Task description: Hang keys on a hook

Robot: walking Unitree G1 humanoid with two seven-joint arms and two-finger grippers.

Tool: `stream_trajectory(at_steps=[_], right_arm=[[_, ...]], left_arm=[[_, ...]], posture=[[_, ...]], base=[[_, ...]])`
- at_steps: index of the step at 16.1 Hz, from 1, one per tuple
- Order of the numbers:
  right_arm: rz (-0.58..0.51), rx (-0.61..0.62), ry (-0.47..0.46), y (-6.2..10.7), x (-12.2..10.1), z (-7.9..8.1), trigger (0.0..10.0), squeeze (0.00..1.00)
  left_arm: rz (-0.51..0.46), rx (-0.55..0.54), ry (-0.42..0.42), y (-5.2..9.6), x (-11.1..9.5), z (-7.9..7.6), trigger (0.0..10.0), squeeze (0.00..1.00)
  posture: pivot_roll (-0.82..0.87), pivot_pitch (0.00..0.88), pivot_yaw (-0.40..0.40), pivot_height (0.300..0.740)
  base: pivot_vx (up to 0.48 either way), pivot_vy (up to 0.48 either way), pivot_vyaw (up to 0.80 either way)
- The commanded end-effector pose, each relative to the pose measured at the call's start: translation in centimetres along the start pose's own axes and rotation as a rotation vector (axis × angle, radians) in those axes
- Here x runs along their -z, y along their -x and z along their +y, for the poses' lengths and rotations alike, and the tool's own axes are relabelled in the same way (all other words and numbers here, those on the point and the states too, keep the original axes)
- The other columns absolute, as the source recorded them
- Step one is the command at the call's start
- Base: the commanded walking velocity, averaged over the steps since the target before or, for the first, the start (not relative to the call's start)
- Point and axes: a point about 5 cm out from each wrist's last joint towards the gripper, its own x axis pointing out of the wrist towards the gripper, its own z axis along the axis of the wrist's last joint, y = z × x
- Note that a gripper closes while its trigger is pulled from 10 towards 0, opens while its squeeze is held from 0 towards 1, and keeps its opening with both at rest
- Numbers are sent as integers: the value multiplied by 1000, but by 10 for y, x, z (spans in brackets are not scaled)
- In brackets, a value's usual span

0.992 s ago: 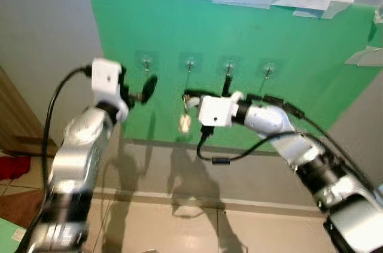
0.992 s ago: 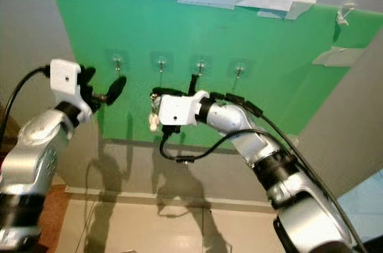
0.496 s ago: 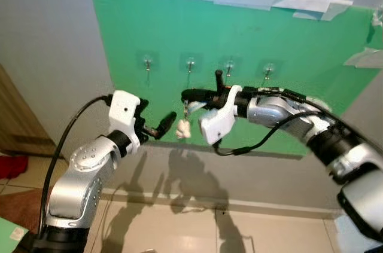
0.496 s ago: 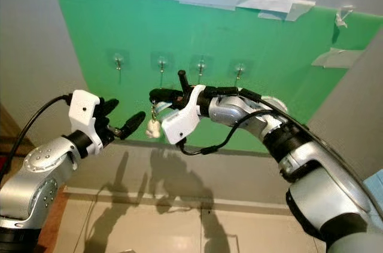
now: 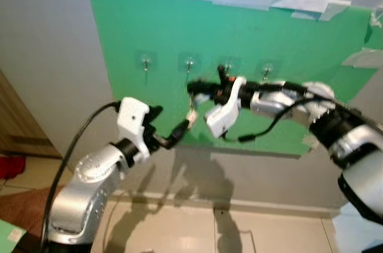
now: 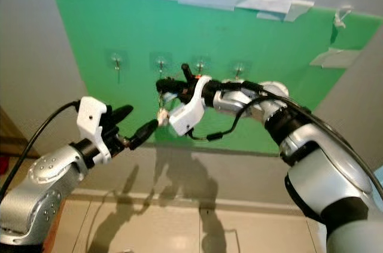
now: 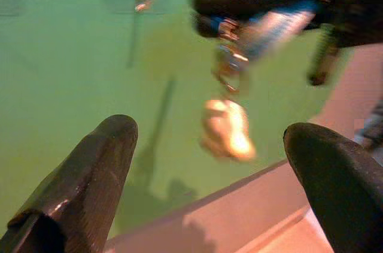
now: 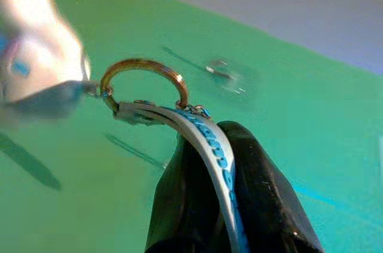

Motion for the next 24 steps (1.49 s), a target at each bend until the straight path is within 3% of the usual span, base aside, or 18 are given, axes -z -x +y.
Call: stream_trajectory(at_steps=[1,9,14,22,24], right_arm=[[20,9,32,0,6,-4,0,0],[69,124,36,-4,22,-31,0,0],[68,158,12,-2,24,-38,0,0],[115,67,49,-7,27,-22,0,0],[178,37,-48,-11,29,-17,0,0]], left_arm=[[-32,35,2,-2,-7,-8,10000,0],[-43,29,-25,-13,-8,-14,10000,0],[-42,20,-36,-16,-8,-11,10000,0],[-43,47,-44,-22,-7,-16,10000,0],[-50,48,-42,-22,-8,-17,10000,0]], posture=[[12,1,-45,740],[3,5,-43,740],[-5,7,-41,740],[1,7,-61,740],[3,5,-64,740]], base=[[0,0,0],[0,0,0],[0,0,0],[0,0,0],[0,0,0]])
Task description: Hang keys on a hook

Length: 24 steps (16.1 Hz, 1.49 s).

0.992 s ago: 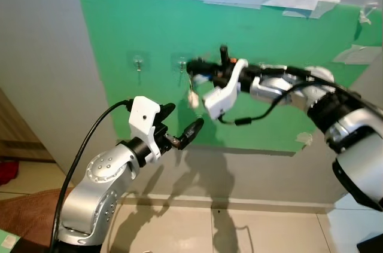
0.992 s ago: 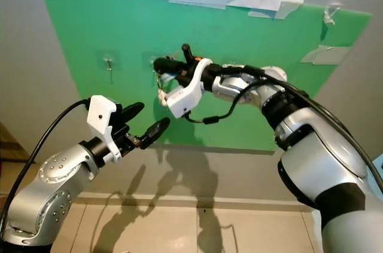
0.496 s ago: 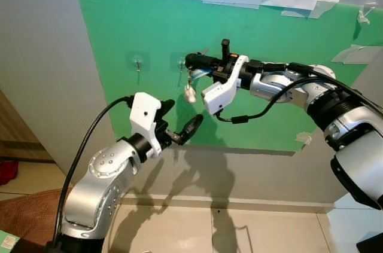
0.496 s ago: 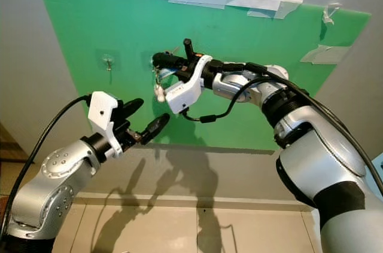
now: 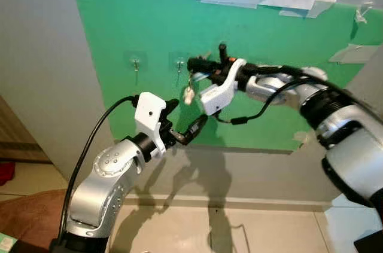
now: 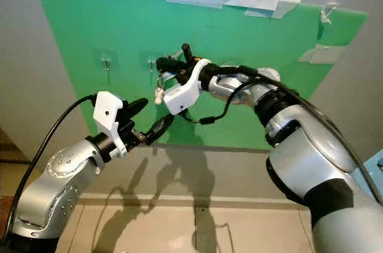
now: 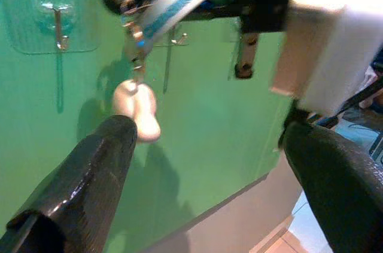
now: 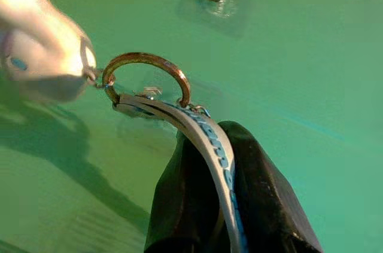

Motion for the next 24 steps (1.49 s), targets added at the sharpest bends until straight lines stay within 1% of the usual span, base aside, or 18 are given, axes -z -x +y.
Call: stream_trajectory(at_steps=[1,2,3,5,7,8,9,10,11,12,13,16,17,20,22,23,24], right_arm=[[97,12,-99,2,12,-5,0,0],[149,15,-229,-2,12,-2,0,0],[166,21,-284,-3,12,0,0,0],[209,42,-470,-8,9,5,0,0],[218,39,-554,-11,7,7,0,0],[217,40,-624,-12,6,8,0,0],[216,38,-639,-12,5,8,0,0],[212,35,-684,-13,4,9,0,0],[199,37,-771,-15,1,10,0,0],[190,36,-837,-17,-1,11,0,0],[170,42,-878,-18,-3,9,0,0],[116,64,-846,-19,-7,3,0,0],[75,91,-873,-18,-9,-3,0,0],[69,101,-959,-18,-10,-2,0,0],[61,116,-998,-18,-9,-4,0,0],[53,126,-1042,-18,-10,-6,0,0],[42,143,-1107,-18,-10,-7,0,0]], left_arm=[[-9,9,-10,-2,-2,-1,10000,0],[-12,5,-6,-2,-2,-1,10000,0],[-13,4,-5,-2,-2,-1,10000,0],[-14,2,-7,-2,-2,-1,10000,0],[-13,2,-5,-2,-2,-1,10000,0],[-14,0,-3,-2,-2,0,10000,0],[-14,-1,-3,-2,-2,0,10000,0],[-14,-4,-3,-2,-1,0,10000,0],[-13,-9,-2,-2,-1,1,10000,0],[-12,-9,-2,-2,-1,1,10000,0],[-12,-10,-2,-2,-1,1,10000,0],[-11,-19,-16,-1,-1,2,10000,0],[-13,-30,-25,-2,-3,4,10000,0],[-16,-30,-20,-3,-3,4,10000,0],[-18,-29,-18,-4,-3,4,10000,0],[-19,-28,-17,-4,-3,4,10000,0],[-20,-28,-15,-3,-3,4,10000,0]], posture=[[6,1,-69,740],[7,0,-70,740],[9,0,-72,740],[12,0,-73,740],[10,0,-71,740],[9,0,-70,740],[9,0,-70,740],[7,0,-70,740],[7,0,-71,740],[6,0,-71,740],[7,0,-72,740],[7,0,-73,740],[5,0,-73,740],[-2,0,-69,740],[-3,0,-69,740],[-2,0,-69,740],[-2,0,-70,740]], base=[[0,0,0],[0,0,0],[0,0,0],[0,0,0],[0,0,0],[0,0,0],[0,0,0],[0,0,0],[0,0,0],[0,0,0],[0,0,0],[0,0,0],[0,0,0],[0,0,0],[0,0,0],[0,0,0],[0,0,0]])
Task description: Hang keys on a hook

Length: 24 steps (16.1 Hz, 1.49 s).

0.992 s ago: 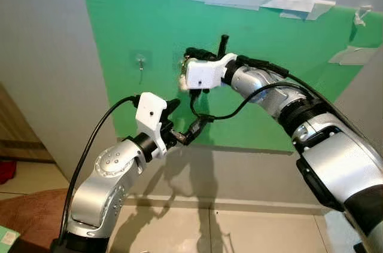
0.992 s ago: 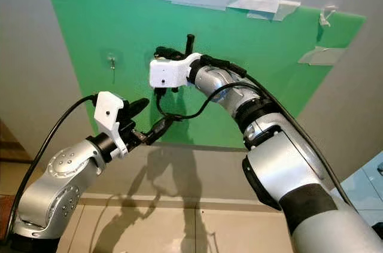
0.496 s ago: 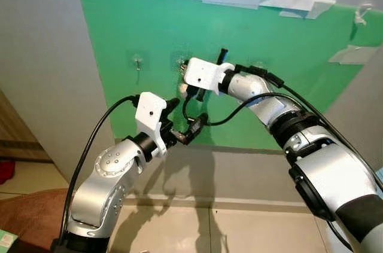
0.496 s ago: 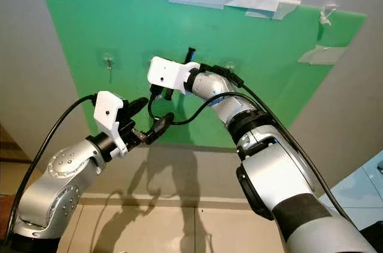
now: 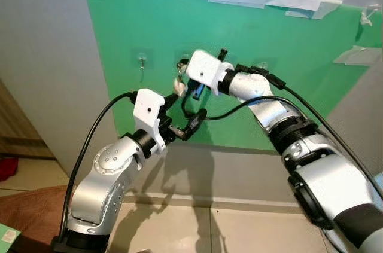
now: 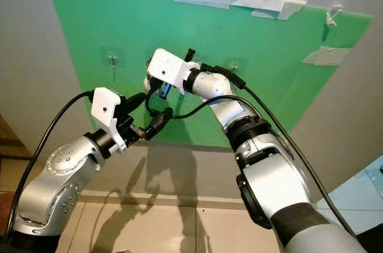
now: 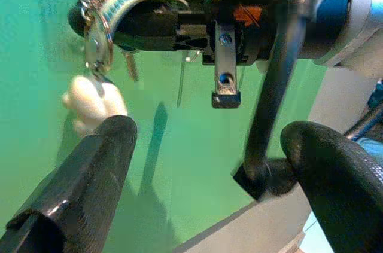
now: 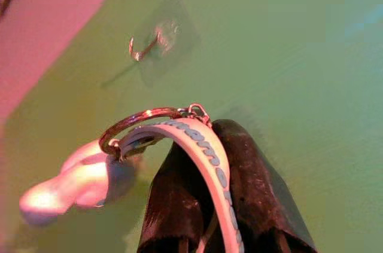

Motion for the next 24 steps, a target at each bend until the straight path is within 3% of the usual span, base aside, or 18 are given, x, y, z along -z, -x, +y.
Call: stream_trajectory(at_steps=[1,4,6,8,9,10,11,13,14,16,17,18,19,20,24], right_arm=[[-36,37,-75,1,-6,-7,0,0],[-53,67,-104,4,-6,-6,0,0],[-127,123,46,11,-18,-7,0,0],[-187,85,369,26,-27,4,0,0],[-204,48,464,37,-27,15,0,0],[-207,35,509,47,-25,24,0,0],[-188,40,497,60,-20,30,0,0],[-124,144,267,79,-9,34,0,0],[-111,160,225,81,-6,35,0,0],[15,362,-251,100,23,37,0,0],[58,445,-414,105,35,36,0,0],[72,466,-460,107,38,36,0,0],[103,509,-601,113,47,42,0,0],[122,515,-650,115,51,46,0,0],[159,503,-738,112,55,55,0,0]], left_arm=[[27,-6,5,-1,4,1,10000,0],[29,-10,-2,-1,5,2,10000,0],[32,-8,-14,-2,6,3,10000,0],[40,-24,-44,-2,7,5,10000,0],[44,-57,-65,-2,8,9,10000,0],[46,-92,-80,-2,9,14,10000,0],[41,-149,-92,0,9,19,10000,0],[36,-202,-87,4,12,24,10000,0],[36,-206,-86,5,12,24,10000,0],[38,-242,-42,9,17,24,10000,0],[35,-247,-39,8,18,24,10000,0],[33,-247,-40,7,19,24,10000,0],[17,-246,3,5,19,21,10000,0],[8,-242,14,5,19,18,10000,0],[-17,-262,30,10,17,20,10000,0]], posture=[[-1,0,-70,740],[-3,0,-67,740],[-5,0,-62,740],[-6,0,-62,740],[-8,0,-61,740],[-10,0,-61,740],[-14,0,-56,740],[-18,0,-46,740],[-18,0,-46,740],[-23,0,-31,740],[-25,0,-26,740],[-25,0,-26,740],[-23,0,-19,740],[-21,0,-18,740],[-12,0,-22,740]], base=[[0,0,0],[0,0,0],[0,0,0],[0,0,0],[0,0,0],[0,0,0],[0,0,0],[0,0,0],[0,0,0],[0,0,0],[0,0,0],[0,0,0],[0,0,0],[0,0,0],[0,0,0]])
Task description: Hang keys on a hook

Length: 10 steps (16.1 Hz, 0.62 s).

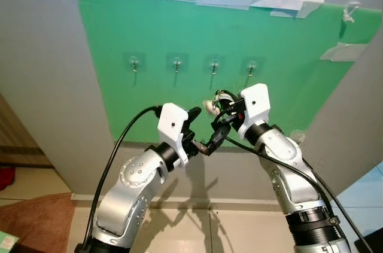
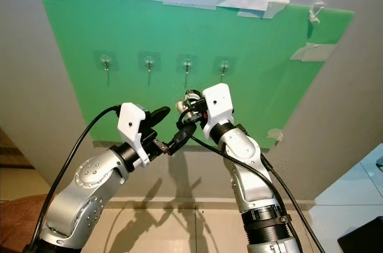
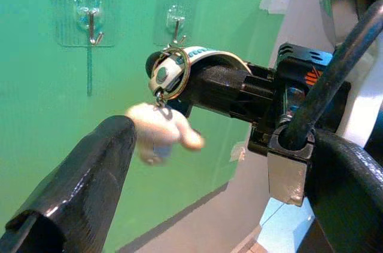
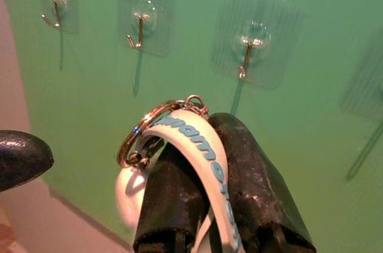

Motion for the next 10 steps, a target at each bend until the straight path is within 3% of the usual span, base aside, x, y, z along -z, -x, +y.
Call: stream_trajectory(at_steps=[1,5,7,10], right_arm=[[57,106,-46,14,12,-25,0,0],[71,56,-60,0,11,-14,0,0],[83,41,-73,-1,14,-8,0,0],[86,26,-70,-1,15,-5,0,0]], left_arm=[[-45,-307,-70,25,-13,50,10000,0],[-75,-310,-69,20,-19,50,10000,0],[-72,-317,-84,17,-20,49,10000,0],[-72,-329,-108,16,-21,53,10000,0]], posture=[[-15,0,-19,740],[-19,0,-21,740],[-19,0,-21,740],[-23,0,-17,740]], base=[[0,0,0],[0,0,0],[-247,0,0],[0,0,0]])
